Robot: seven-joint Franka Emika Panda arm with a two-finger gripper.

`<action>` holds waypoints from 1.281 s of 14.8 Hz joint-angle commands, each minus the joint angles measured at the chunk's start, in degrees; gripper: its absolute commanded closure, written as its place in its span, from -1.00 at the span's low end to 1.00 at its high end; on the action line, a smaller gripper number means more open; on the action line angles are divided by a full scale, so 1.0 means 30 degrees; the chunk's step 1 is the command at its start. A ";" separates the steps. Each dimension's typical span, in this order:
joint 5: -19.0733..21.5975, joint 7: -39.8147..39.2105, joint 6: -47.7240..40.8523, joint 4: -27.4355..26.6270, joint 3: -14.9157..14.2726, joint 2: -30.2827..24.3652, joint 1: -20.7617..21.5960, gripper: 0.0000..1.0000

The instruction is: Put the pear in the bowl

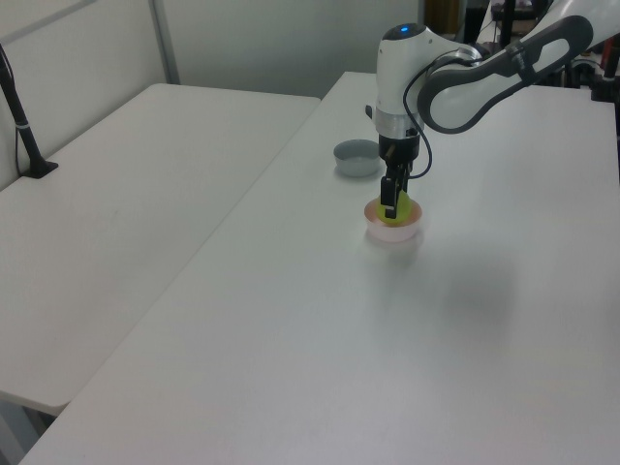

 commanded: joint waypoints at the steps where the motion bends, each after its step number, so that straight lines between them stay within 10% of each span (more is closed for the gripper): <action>1: -0.0322 0.0610 0.0393 -0.0114 -0.0055 -0.0170 0.0058 -1.00; 19: 0.0176 -0.1378 -0.7896 0.1350 -0.2017 -0.6351 0.0030 -1.00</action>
